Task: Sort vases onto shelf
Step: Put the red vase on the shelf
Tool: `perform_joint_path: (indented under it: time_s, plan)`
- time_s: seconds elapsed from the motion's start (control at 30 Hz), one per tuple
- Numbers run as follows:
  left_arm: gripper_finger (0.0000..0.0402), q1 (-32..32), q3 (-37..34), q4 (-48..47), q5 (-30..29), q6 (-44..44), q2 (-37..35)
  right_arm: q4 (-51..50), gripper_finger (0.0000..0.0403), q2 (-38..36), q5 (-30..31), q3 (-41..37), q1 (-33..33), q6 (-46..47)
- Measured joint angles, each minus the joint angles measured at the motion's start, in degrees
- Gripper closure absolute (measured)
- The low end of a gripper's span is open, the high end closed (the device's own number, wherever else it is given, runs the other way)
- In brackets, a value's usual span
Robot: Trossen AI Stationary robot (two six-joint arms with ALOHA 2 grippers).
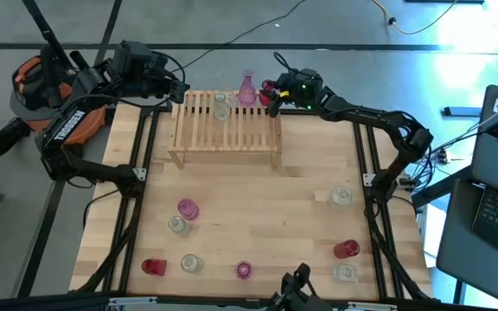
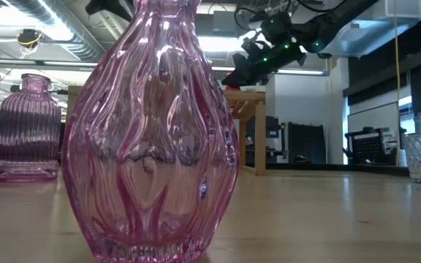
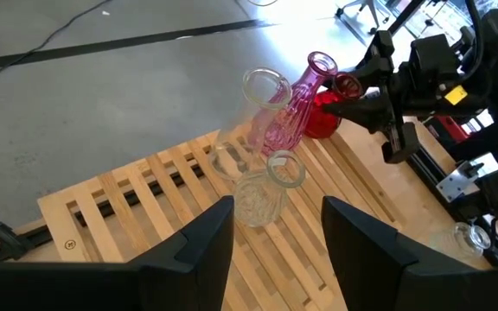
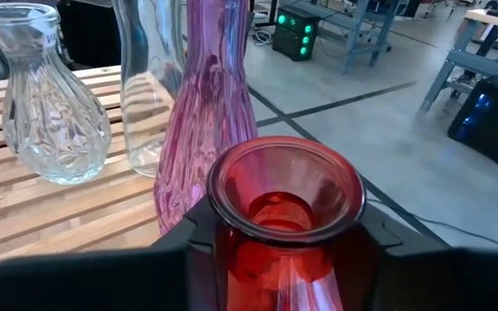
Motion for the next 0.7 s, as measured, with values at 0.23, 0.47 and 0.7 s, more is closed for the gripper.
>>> perform_joint_path:
  time_s: [0.23, 0.47, 0.7]
  plan:
    - [0.0233, 0.01, 0.0, 0.0, 0.0, 0.0, 0.0, -0.43, 0.0274, 0.07, -0.08, 0.26, 0.05, -2.55]
    - [0.0233, 0.0, 0.0, 0.0, 0.0, 0.0, 0.0, -4.35, 0.0259, 0.26, 3.22, 2.88, 0.02, -5.41]
    - [0.0233, 0.01, 0.0, 0.01, 0.0, 0.01, 0.0, -7.65, 0.022, 0.26, -0.37, 3.87, -0.02, -0.94]
